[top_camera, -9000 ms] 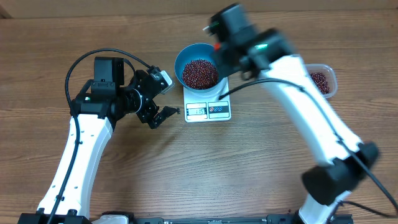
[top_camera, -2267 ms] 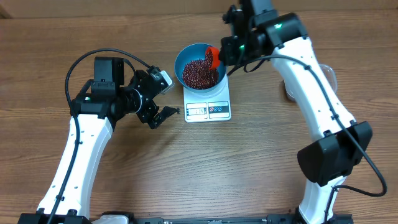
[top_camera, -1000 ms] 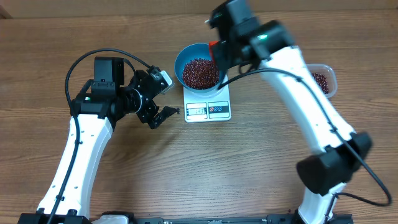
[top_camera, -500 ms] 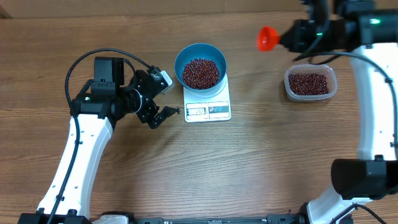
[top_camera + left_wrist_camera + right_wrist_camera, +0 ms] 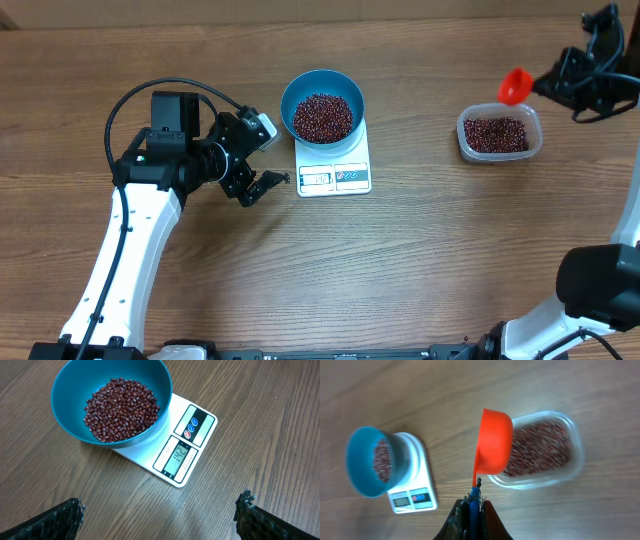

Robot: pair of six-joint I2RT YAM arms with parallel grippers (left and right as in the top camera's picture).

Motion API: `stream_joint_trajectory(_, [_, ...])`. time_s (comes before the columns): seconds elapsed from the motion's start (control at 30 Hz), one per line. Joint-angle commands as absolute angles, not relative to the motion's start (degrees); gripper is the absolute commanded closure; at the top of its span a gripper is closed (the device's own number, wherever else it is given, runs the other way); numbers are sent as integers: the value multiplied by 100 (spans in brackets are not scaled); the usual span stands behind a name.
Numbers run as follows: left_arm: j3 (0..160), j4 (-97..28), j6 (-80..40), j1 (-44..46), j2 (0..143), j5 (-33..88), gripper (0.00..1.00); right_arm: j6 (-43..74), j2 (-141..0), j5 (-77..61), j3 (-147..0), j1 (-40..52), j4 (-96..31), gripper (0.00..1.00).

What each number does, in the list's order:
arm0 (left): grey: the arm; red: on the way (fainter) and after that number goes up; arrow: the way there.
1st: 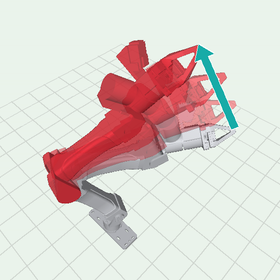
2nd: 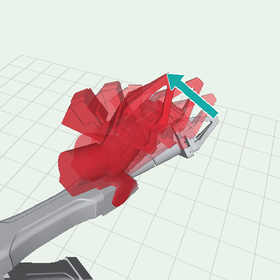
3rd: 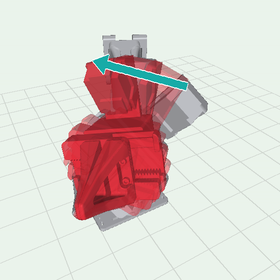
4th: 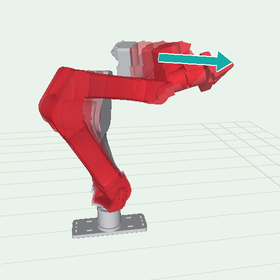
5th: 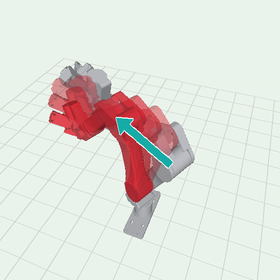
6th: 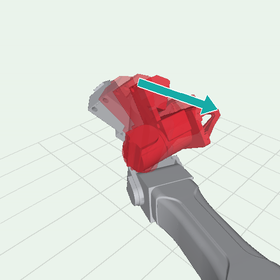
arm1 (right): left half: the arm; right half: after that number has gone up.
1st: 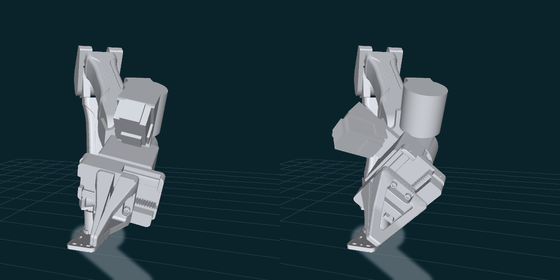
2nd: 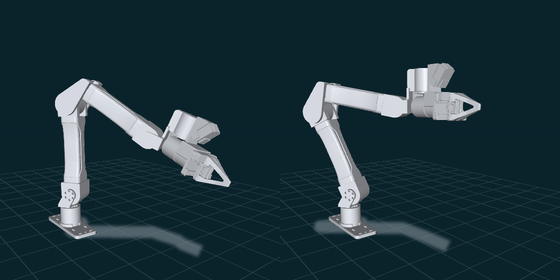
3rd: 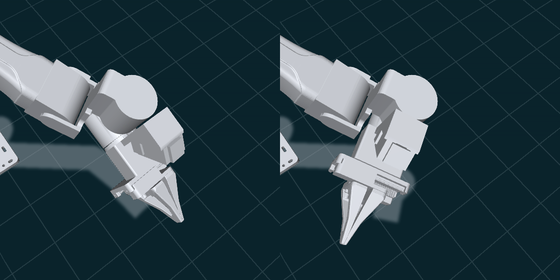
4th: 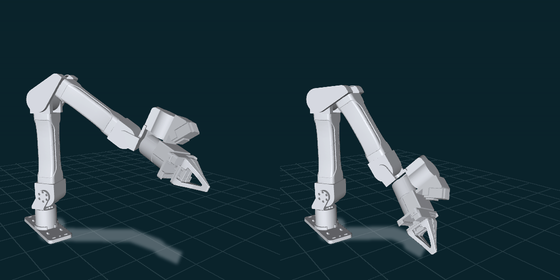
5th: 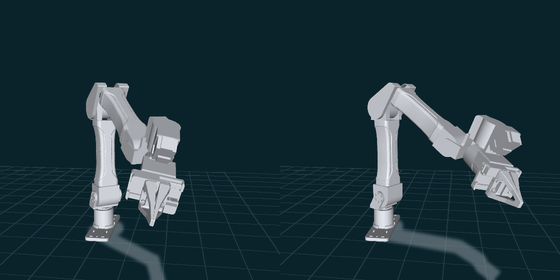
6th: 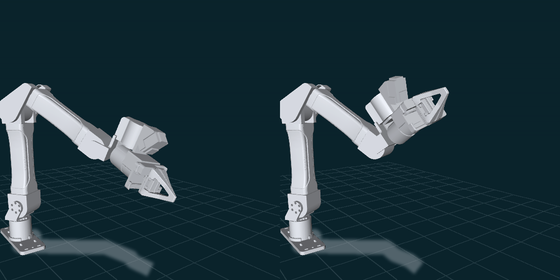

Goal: Scoop item into bowl and weigh 150g on scale
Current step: 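Lift the empty scoop with right gripper away toward the right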

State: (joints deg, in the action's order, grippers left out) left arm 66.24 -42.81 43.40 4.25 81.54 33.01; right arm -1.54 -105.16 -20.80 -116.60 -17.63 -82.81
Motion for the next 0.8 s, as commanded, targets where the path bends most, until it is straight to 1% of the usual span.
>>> stream_joint_trajectory(0.0, [6591,-4283,4261,414,8128,3393,0,-204,-10418,-1693,-11266,-1809,-8136,96])
stream_joint_trajectory(0.27, [6591,-4283,4261,414,8128,3393,1,-204,-10427,-1542,-10309,-1806,-7620,96])
stream_joint_trajectory(0.77, [6591,-4283,4261,414,8128,3393,1,-504,-10464,-1625,-8853,-1796,-6156,96])
